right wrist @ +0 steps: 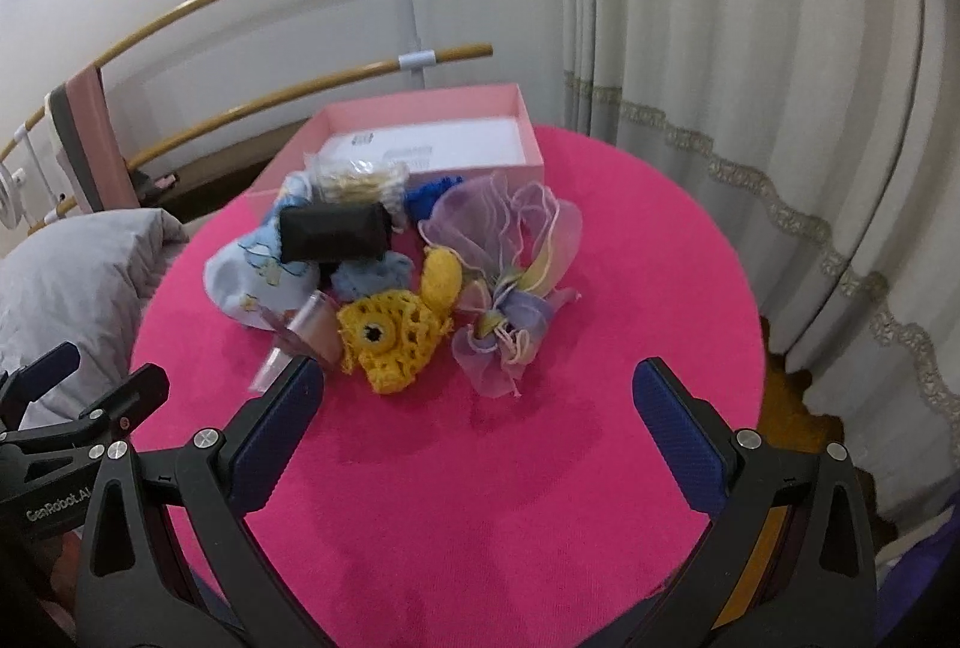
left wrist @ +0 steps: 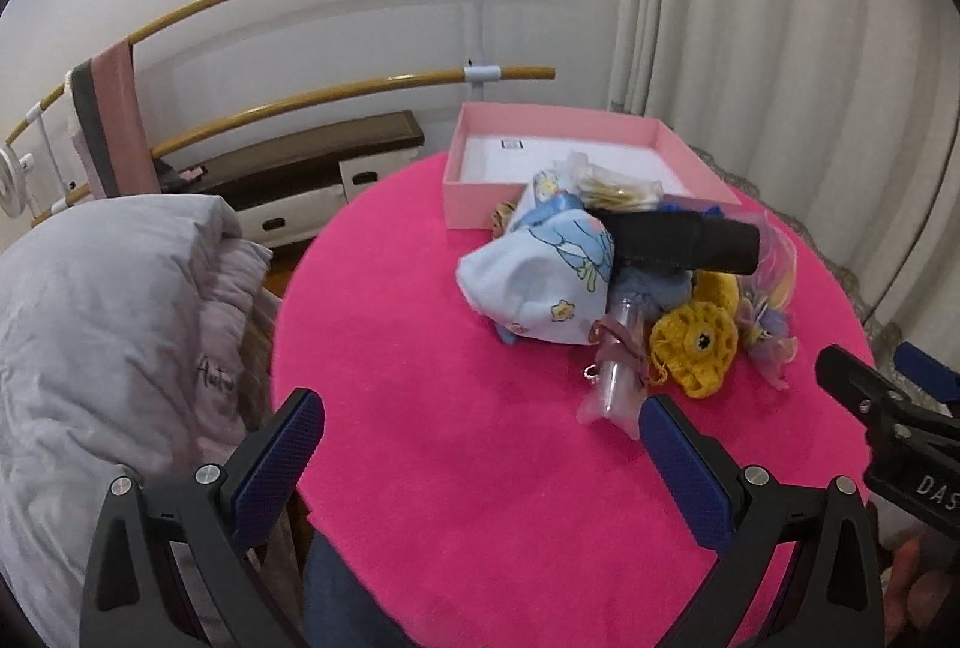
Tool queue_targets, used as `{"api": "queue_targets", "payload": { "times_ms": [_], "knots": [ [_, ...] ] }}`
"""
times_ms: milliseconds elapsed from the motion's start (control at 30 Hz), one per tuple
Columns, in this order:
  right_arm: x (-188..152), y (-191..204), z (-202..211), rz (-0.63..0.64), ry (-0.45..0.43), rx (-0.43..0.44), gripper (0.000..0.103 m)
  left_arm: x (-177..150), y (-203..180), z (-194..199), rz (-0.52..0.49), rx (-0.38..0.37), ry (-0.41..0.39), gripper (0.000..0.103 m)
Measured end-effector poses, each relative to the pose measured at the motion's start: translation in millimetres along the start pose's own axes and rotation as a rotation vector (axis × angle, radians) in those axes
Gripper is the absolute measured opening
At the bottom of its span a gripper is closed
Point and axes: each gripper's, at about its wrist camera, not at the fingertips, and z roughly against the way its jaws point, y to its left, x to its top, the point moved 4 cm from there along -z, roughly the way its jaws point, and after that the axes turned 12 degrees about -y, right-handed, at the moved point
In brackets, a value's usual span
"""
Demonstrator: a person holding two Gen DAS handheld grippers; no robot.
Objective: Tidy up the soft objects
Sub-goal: 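Grasp the clear plastic tube with the left gripper while the right grasps the organza bow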
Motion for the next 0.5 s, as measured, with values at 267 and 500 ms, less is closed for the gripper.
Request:
{"api": "queue_targets", "payload": {
  "times_ms": [267, 500],
  "knots": [
    [-7, -22, -44, -0.029, 0.077, -0.02, 0.097, -6, -29, -77, -0.023, -0.023, 0.06, 0.103],
    [-13, -40, -71, -0.042, 0.124, -0.035, 0.096, -16, -49, -125, -0.034, -0.052, 0.122, 0.103]
  ]
}}
